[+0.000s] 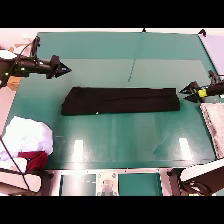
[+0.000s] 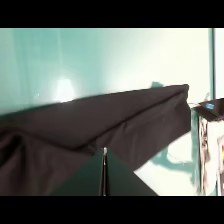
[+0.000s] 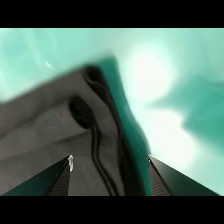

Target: Fold the shirts.

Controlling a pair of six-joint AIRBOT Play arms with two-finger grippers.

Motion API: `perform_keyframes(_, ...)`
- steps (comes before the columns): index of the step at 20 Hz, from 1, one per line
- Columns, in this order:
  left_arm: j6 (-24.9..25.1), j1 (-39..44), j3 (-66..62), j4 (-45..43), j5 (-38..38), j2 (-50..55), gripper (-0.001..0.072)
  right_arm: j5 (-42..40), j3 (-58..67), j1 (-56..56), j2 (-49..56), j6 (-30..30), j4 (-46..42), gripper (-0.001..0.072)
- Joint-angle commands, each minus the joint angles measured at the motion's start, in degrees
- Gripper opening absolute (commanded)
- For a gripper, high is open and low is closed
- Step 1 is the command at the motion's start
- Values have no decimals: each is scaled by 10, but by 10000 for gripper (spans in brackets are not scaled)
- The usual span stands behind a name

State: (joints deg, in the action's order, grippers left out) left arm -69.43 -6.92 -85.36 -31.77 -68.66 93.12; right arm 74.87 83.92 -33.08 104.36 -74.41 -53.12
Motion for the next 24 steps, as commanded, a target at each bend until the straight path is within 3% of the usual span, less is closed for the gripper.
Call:
perform_keyframes(1, 7, 38, -3, -28, 20, 2, 27, 29, -2, 12, 57, 31, 23, 540)
perform_keyframes(4, 7, 98, -3, -54, 84, 4, 27, 28, -2, 37, 75, 40, 24, 507)
perform_keyframes(6, 8, 143, -3, -55, 130, 15, 27, 41, 9, 45, 75, 46, 31, 16)
perform_keyframes(11, 10, 282, -3, -53, 229, 88, 28, 165, 100, 45, 42, 44, 37, 18)
perform_keyframes(15, 9, 387, -3, -46, 307, 152, 28, 201, 155, 50, -54, 42, 83, 18)
perform_keyframes(18, 9, 427, -9, 9, 363, 175, 29, 213, 171, 63, -125, 42, 142, 18)
perform_keyframes(24, 7, 461, -105, 51, 369, 235, 29, 221, 173, 112, -211, 41, 158, 19)
